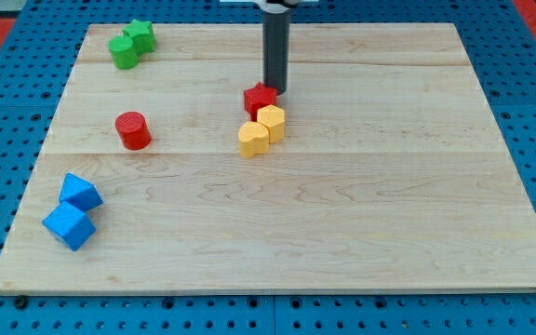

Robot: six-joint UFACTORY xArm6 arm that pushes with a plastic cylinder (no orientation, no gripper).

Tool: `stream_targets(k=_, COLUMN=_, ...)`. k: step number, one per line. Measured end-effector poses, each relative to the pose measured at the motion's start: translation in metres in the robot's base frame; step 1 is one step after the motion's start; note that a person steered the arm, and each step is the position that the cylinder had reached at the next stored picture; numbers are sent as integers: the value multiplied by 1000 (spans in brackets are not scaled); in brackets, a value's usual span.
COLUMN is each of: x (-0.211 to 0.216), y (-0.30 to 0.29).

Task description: Move both the yellow blocks and red star slightly to the right side of the board

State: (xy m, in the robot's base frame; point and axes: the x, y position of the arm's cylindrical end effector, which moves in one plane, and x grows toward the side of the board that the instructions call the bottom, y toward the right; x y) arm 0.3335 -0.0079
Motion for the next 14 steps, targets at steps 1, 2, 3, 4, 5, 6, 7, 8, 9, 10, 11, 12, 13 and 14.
stream_targets(k=1, x=16, y=-15)
stream_targets(k=2, x=45, y=-15)
stream_targets(k=3, x=40, y=-41)
stream_targets(k=4, x=40, y=-79)
stream_targets(k=5, x=68, y=-63)
stream_targets(k=6, x=90, y=-30)
stream_targets(k=7, x=90, y=-16)
stream_targets(k=8, x=88, y=2)
stream_targets(k=9, x=86, y=-6)
stream_targets(k=10, x=125, y=-38)
stream_targets(k=11, x=160, y=-45)
stream_targets(k=12, x=153, y=4)
stream_targets(k=13, x=139, y=45)
stream_targets(k=14, x=149, y=62)
